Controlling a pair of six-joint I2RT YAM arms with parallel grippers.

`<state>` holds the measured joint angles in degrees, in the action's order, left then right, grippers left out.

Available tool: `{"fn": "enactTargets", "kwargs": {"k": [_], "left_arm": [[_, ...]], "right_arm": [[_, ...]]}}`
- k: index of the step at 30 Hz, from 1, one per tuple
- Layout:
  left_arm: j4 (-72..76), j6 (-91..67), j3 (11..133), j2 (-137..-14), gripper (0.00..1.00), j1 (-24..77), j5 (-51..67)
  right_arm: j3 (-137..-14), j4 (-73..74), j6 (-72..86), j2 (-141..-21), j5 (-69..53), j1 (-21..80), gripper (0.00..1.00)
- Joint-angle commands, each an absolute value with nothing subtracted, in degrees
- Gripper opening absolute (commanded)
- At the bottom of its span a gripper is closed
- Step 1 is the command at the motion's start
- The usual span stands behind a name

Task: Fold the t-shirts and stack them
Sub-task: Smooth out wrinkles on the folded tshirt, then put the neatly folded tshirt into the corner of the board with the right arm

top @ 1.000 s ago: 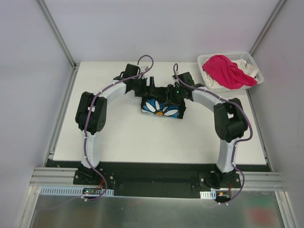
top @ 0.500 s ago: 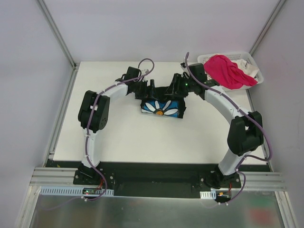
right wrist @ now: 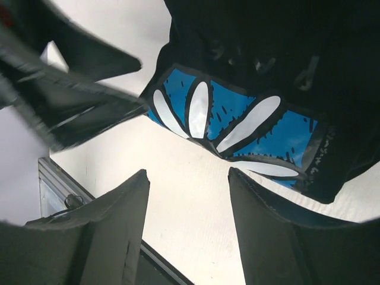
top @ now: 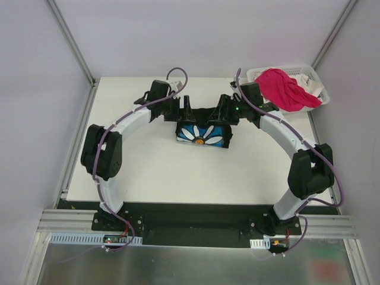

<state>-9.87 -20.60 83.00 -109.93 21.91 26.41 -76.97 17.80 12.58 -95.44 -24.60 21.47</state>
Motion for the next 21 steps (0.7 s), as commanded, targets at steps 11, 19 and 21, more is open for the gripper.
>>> {"fn": "enactTargets", "kwargs": {"k": [11, 19, 21], "left_arm": [[-8.8, -22.1, 76.8, -102.1, 0.84, 25.3, 27.5], [-7.5, -23.0, 75.9, -110.1, 0.83, 25.5, 30.2], [-7.0, -23.1, 75.6, -111.8, 0.83, 25.6, 32.3]], "right_arm": [[-75.5, 13.6, 13.2, -92.9, -26.4, 19.5, 0.59], [-75.8, 13.7, 13.2, -92.8, -26.5, 18.1, 0.59], [-75.7, 13.5, 13.2, -92.9, -26.5, 17.8, 0.59]]}}
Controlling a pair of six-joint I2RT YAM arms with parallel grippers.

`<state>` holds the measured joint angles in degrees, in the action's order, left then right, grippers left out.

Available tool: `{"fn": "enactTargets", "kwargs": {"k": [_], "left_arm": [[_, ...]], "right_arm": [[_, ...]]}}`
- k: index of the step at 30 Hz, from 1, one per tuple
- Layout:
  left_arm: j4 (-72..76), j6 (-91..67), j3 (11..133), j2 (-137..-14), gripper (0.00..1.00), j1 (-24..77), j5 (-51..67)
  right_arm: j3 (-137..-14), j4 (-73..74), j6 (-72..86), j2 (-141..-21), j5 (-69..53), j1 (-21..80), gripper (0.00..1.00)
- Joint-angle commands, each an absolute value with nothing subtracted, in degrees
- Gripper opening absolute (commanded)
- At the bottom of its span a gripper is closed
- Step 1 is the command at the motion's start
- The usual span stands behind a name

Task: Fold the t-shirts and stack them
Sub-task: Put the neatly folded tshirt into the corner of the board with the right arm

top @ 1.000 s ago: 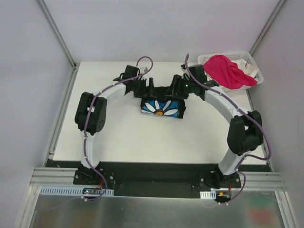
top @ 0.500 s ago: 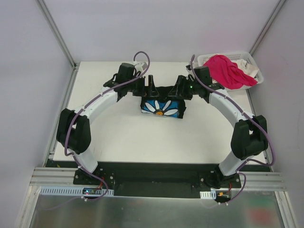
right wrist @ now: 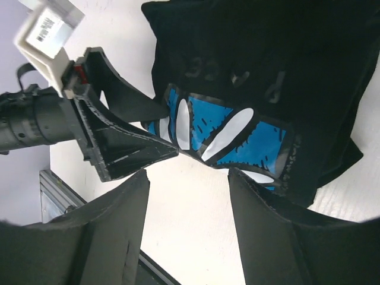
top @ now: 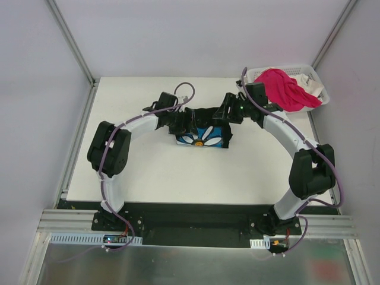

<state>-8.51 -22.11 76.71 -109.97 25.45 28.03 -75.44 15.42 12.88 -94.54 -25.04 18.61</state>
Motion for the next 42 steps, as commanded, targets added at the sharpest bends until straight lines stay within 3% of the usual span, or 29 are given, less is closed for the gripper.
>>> {"fn": "enactTargets", "kwargs": {"k": [1, 13, 30, 42], "left_arm": [[-6.8, -23.2, 75.3, -112.1, 0.82, 25.6, 33.3], [-6.4, -23.2, 74.3, -113.8, 0.82, 25.4, 34.4], [-12.5, -24.0, 79.4, -92.2, 0.83, 25.4, 27.6], [-14.0, -23.0, 72.3, -81.1, 0.84, 26.8, 22.1]], "right_arm": [[-75.7, 13.6, 13.2, -93.0, -26.7, 17.6, 0.59], [-74.1, 13.6, 13.0, -90.4, -26.3, 17.0, 0.59], [-67.0, 8.9, 14.9, -95.5, -27.5, 16.5, 0.59], [-59.6, 8.3, 12.7, -90.9, -24.5, 15.3, 0.59]]}}
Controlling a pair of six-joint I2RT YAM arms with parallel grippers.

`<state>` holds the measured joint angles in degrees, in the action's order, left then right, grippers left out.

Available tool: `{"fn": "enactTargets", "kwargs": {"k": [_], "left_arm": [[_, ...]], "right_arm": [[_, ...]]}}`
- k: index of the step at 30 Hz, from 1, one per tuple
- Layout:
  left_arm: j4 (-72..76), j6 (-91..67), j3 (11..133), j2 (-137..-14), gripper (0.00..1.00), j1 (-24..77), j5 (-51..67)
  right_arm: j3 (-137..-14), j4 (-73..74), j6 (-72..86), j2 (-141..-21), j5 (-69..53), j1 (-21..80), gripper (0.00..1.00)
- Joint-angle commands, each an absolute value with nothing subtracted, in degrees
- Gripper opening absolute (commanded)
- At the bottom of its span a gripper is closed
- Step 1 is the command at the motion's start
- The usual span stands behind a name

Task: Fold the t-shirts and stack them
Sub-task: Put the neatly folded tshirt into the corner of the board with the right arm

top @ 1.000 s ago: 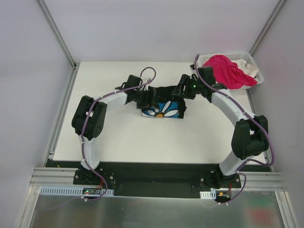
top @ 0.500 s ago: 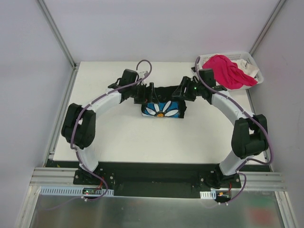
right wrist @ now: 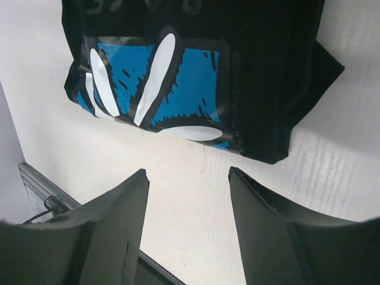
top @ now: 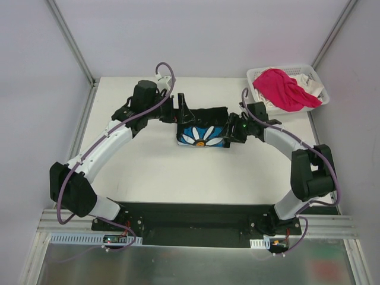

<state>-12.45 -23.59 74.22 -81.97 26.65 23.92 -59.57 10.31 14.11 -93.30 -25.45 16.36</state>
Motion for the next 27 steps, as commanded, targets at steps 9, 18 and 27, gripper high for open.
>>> {"fn": "enactTargets", "kwargs": {"k": [9, 18, 27], "left_arm": [[-14.0, -22.7, 70.1, -78.6, 0.84, 26.8, 22.7], [-14.0, -22.9, 69.0, -78.5, 0.83, 26.8, 24.5], [-14.0, -22.7, 69.6, -79.6, 0.83, 26.8, 25.6]], "right_arm": [[-63.8, 7.0, 12.8, -99.0, -25.3, 11.8, 0.6], [-68.0, 5.4, 13.9, -105.6, -27.1, 9.2, 0.6], [-70.3, 2.1, 16.5, -110.7, -30.3, 9.1, 0.6]]}}
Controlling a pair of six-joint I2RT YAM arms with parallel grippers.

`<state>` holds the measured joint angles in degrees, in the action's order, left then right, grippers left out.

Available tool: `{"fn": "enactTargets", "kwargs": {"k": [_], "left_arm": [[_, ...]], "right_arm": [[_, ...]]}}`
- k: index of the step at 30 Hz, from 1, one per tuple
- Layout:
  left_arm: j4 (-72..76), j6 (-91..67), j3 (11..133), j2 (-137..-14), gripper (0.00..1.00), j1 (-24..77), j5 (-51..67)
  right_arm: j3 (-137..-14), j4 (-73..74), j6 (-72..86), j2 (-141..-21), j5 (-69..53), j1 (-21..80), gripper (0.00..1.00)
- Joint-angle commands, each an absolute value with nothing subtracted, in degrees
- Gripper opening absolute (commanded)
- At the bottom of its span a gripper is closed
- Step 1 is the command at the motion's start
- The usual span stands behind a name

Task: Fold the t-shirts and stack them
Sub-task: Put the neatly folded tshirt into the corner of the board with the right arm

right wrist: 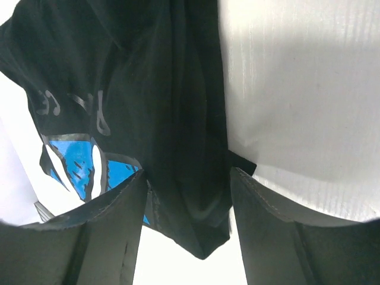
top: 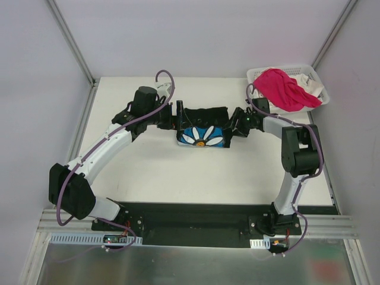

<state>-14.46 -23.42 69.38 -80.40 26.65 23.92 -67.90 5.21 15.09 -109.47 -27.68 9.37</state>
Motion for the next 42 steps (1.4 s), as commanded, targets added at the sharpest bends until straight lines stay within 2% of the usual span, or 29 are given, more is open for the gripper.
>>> {"fn": "enactTargets", "kwargs": {"k": [1, 3, 4, 5, 6, 7, 8, 29, 42], "left_arm": [[-14.0, -22.8, 69.6, -79.5, 0.83, 26.8, 25.6], [-14.0, -22.8, 69.5, -79.3, 0.83, 26.8, 24.7], [-14.0, -22.8, 69.6, -79.2, 0.83, 26.8, 24.5], [-13.9, -22.8, 69.5, -78.9, 0.83, 26.8, 24.3], [-13.9, -22.7, 69.5, -78.9, 0.83, 26.8, 24.1], [-13.9, -22.6, 69.6, -78.8, 0.83, 26.8, 24.0], [-13.9, -22.6, 69.6, -78.9, 0.83, 26.8, 24.0], [-13.3, -22.9, 67.2, -77.3, 0.83, 26.8, 20.7], [-12.1, -23.7, 65.3, -75.4, 0.84, 26.8, 17.8]], "right_arm": [[-70.2, 1.7, 16.8, -110.7, -30.7, 9.1, 0.58], [-69.5, 0.6, 17.3, -110.4, -31.1, 9.3, 0.5], [-69.3, 0.5, 17.4, -110.3, -31.3, 9.5, 0.34], [-68.9, 0.3, 17.4, -110.0, -31.2, 9.6, 0.24], [-68.7, 0.3, 17.5, -109.9, -31.1, 9.8, 0.09], [-68.6, 0.3, 17.5, -109.9, -31.2, 9.7, 0.03], [-68.4, 0.3, 17.6, -109.6, -31.0, 9.7, 0.01], [-61.5, -1.9, 19.0, -106.0, -28.2, 9.7, 0.01], [-51.4, -2.5, 19.2, -93.3, -19.6, 4.6, 0.01]]}}
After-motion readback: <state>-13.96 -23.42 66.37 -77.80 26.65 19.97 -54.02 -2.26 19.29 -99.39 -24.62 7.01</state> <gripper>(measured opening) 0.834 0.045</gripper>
